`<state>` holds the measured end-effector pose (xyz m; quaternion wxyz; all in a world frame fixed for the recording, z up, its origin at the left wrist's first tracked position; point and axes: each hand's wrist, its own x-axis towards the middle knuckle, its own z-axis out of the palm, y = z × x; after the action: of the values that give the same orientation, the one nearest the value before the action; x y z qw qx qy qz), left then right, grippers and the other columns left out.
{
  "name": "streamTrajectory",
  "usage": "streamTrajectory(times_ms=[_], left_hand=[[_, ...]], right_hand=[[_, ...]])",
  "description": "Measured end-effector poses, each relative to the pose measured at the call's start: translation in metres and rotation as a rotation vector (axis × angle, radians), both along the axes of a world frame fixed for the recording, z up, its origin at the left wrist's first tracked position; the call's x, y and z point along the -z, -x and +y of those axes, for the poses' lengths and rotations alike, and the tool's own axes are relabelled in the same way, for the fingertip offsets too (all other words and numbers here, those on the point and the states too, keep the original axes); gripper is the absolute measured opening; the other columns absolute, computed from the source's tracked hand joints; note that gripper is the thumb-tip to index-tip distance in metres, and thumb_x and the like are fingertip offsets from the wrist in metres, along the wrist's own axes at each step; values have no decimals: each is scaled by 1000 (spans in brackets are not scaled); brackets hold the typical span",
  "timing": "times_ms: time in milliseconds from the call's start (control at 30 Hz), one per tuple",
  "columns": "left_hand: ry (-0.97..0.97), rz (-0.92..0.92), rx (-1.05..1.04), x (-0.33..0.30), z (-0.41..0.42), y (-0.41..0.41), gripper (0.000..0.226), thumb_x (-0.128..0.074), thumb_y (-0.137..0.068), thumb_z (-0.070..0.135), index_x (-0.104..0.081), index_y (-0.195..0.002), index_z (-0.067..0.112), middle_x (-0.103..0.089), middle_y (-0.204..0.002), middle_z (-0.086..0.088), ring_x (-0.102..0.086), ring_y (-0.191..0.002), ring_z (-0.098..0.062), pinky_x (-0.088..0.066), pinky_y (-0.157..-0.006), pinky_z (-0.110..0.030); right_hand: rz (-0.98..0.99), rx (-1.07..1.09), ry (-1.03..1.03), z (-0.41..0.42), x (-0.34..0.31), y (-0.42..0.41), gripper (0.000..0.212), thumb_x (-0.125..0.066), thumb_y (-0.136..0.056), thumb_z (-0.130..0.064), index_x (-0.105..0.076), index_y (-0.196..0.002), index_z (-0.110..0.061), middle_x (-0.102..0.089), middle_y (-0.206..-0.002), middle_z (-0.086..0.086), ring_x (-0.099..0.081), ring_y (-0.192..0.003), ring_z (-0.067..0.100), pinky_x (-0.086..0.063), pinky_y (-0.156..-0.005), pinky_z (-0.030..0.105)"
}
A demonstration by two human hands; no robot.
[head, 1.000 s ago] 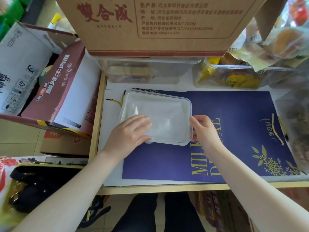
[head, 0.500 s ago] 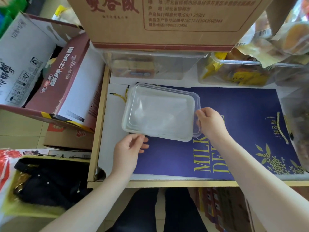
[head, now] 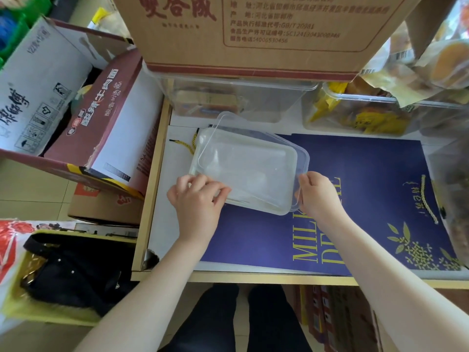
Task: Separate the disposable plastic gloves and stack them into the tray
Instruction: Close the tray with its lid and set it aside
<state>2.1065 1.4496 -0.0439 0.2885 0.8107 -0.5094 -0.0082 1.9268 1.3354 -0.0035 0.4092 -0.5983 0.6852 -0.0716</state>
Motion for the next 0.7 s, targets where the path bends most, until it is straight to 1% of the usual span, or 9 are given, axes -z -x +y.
streamTrajectory(times_ms=[67,167,233,300,367,433,500,600,700], left_hand=[[16,106,-167,2,1,3,21,-73,-71,34,-64,-77,16,-58,-93,-3,-43,-100,-24,-26,-81,-34],[80,584,-348,-2,1,2,45,-81,-69,22,-47,-96,11,-47,-109,-5,-48,-100,-24,-46,-86,-43],[102,849,-361,-10,2,-2,51,-77,-76,20,-41,-112,16,-50,-108,2,-54,-95,-15,-53,-79,-28],[56,847,-260,-15,6,-9,47,-67,-86,21,-42,-125,20,-52,-109,12,-54,-96,-6,-44,-74,-5],[-28,780,-122,-15,13,-21,34,-49,-96,21,-46,-130,21,-51,-117,18,-50,-106,-2,-34,-78,5],[-72,809,-43,-13,21,-33,34,-36,-101,20,-48,-133,21,-50,-128,17,-47,-116,1,-33,-92,2],[-45,892,-17,-11,26,-40,35,-30,-103,23,-52,-130,22,-56,-128,12,-52,-118,-2,-40,-101,-16],[-97,833,-18,-14,21,-41,38,-31,-100,38,-55,-126,24,-61,-120,12,-55,-112,-4,-42,-91,-20],[-157,634,-91,-14,10,-42,36,-49,-96,28,-52,-129,13,-60,-113,2,-57,-101,-13,-38,-80,-20]], right_hand=[[60,-59,22,7,4,1,30,-30,-99,-20,-43,-75,-7,-49,-69,5,-42,-58,20,-29,-47,29],[78,-120,47,16,4,0,27,-28,-100,-25,-44,-86,-8,-49,-72,2,-44,-59,19,-33,-50,31],[80,-152,58,20,6,-2,25,-26,-101,-26,-43,-94,-9,-52,-75,3,-51,-64,24,-39,-55,35],[98,-171,74,20,9,-4,22,-26,-100,-25,-42,-97,-9,-56,-80,9,-57,-70,32,-48,-60,39],[137,-181,87,20,13,-7,19,-27,-97,-20,-42,-98,-9,-58,-85,14,-60,-73,38,-53,-66,44],[170,-184,106,20,15,-8,18,-27,-97,-19,-41,-97,-8,-60,-86,17,-61,-73,40,-54,-68,47],[193,-202,133,23,16,-9,19,-26,-98,-21,-40,-98,-8,-61,-84,19,-60,-72,40,-54,-67,47],[208,-214,157,28,15,-13,22,-23,-99,-25,-37,-101,-7,-60,-83,19,-61,-70,41,-54,-65,48],[267,-237,163,30,13,-16,23,-22,-100,-28,-34,-97,-8,-57,-79,15,-61,-68,39,-50,-59,41]])
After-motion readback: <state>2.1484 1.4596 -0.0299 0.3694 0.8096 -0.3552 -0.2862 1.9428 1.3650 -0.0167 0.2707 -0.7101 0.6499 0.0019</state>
